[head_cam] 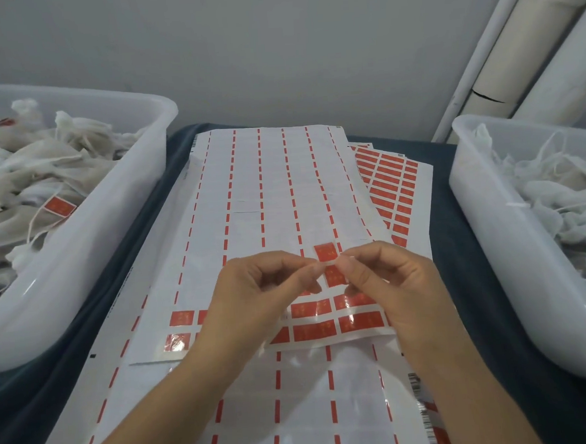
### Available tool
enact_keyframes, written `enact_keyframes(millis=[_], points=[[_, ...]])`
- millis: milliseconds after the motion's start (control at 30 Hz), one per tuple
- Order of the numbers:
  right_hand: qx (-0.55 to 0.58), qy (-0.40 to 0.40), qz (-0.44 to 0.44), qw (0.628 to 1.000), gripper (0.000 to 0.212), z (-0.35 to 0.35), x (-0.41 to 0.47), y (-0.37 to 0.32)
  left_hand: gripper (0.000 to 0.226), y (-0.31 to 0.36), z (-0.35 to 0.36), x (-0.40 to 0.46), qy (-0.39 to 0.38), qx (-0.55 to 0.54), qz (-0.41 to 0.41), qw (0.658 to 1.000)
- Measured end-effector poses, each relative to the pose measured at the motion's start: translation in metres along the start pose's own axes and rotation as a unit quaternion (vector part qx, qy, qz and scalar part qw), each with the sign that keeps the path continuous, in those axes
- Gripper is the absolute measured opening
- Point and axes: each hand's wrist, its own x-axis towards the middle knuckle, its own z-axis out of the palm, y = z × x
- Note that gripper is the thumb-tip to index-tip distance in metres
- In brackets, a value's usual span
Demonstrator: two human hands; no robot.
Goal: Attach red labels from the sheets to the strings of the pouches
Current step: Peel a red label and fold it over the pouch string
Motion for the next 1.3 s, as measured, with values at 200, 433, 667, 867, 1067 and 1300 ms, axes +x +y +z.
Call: enact_keyframes(millis=[200,433,667,867,1067,1300], points=[[0.006,0.008,0.044,0.999,0.023,-0.001,-0.001,0.001,0.045,-0.003,0.000,0.000,0.117,0.201,0.186,0.955],[-0.015,-0.022,-0.003,1.000,0.018,-0.003,-0.002,-0.003,0.028,-0.013,0.002,-0.006,0.090,0.293,0.326,0.894],[-0.114,-0.008,-0.109,0.987,0.011,-0.007,-0.002,0.001,0.031,-0.014,0.003,-0.004,0.063,0.276,0.302,0.910],[-0.041,0.085,-0.094,0.991,0.027,-0.014,0.002,-0.004,0.020,-0.006,0.004,-0.005,0.066,0.119,0.130,0.982],[0.017,0.003,-0.046,0.999,0.031,0.007,-0.003,-0.005,0.019,0.004,0.005,-0.007,0.046,-0.091,-0.029,0.994],[0.082,0.010,-0.016,0.996,0.021,0.008,-0.004,0.001,0.022,0.004,0.006,-0.008,0.030,-0.113,-0.025,0.993]])
